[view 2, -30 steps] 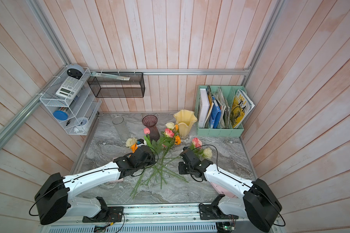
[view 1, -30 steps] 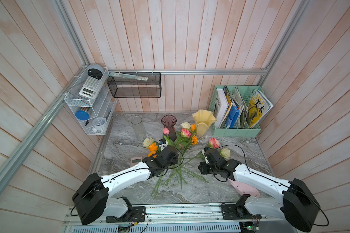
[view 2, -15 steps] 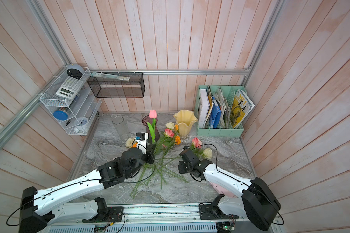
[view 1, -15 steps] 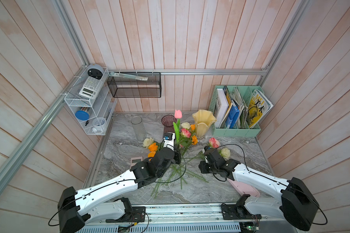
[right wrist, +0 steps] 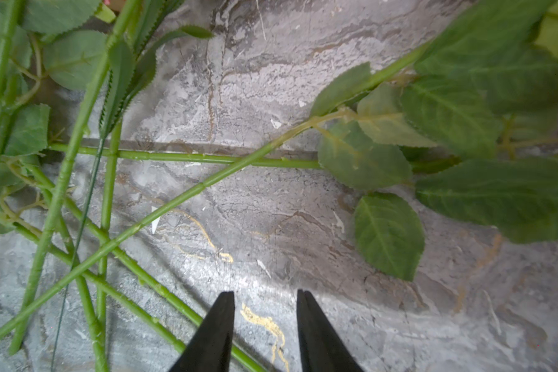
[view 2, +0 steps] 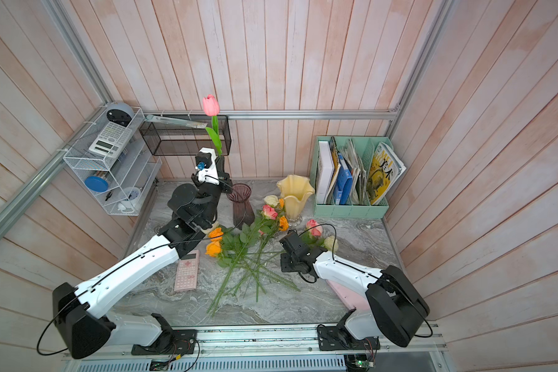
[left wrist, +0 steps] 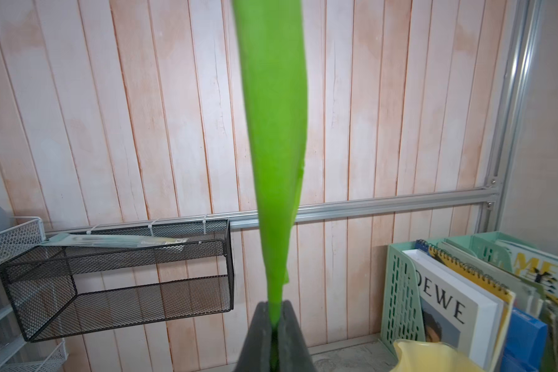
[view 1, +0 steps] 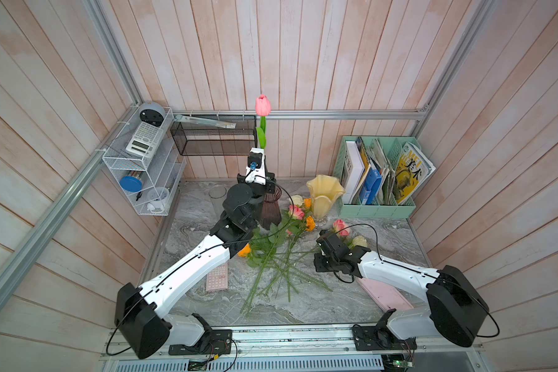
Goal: Arrange the flowers in different vases according to their colors
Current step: Insert the flower into the vase.
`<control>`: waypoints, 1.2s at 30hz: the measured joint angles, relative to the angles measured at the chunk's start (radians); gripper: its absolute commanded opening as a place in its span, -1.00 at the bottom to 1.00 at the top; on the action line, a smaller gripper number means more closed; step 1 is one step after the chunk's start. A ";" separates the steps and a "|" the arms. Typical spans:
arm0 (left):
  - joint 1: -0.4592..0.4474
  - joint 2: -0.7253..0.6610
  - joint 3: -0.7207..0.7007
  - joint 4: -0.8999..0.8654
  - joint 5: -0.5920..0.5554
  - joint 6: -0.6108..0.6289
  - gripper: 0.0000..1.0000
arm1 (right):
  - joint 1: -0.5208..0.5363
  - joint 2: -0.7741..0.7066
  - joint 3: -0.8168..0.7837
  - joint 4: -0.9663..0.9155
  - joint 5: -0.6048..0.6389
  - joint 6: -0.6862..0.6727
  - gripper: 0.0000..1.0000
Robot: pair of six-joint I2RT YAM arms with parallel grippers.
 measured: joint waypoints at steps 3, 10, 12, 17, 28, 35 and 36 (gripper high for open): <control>0.048 0.112 0.030 0.059 0.034 0.015 -1.00 | -0.003 0.044 0.027 -0.003 -0.014 -0.011 -0.26; 0.106 0.264 0.050 0.190 0.081 0.003 -1.00 | -0.003 0.072 0.039 -0.011 -0.031 -0.022 -0.26; 0.114 0.285 0.050 0.219 0.088 -0.016 -1.00 | -0.004 0.072 0.039 -0.014 -0.034 -0.024 -0.26; 0.119 0.303 0.023 0.299 0.105 -0.080 -1.00 | -0.013 0.067 0.035 -0.016 -0.035 -0.027 -0.26; 0.111 0.303 -0.232 0.451 0.106 -0.178 -0.75 | -0.035 0.020 0.010 -0.025 -0.035 -0.037 -0.26; 0.076 0.278 -0.307 0.482 0.098 -0.201 0.19 | -0.042 -0.018 -0.005 -0.030 -0.034 -0.041 -0.26; 0.070 0.266 -0.314 0.477 0.098 -0.201 0.23 | -0.042 -0.021 -0.007 -0.031 -0.034 -0.041 -0.26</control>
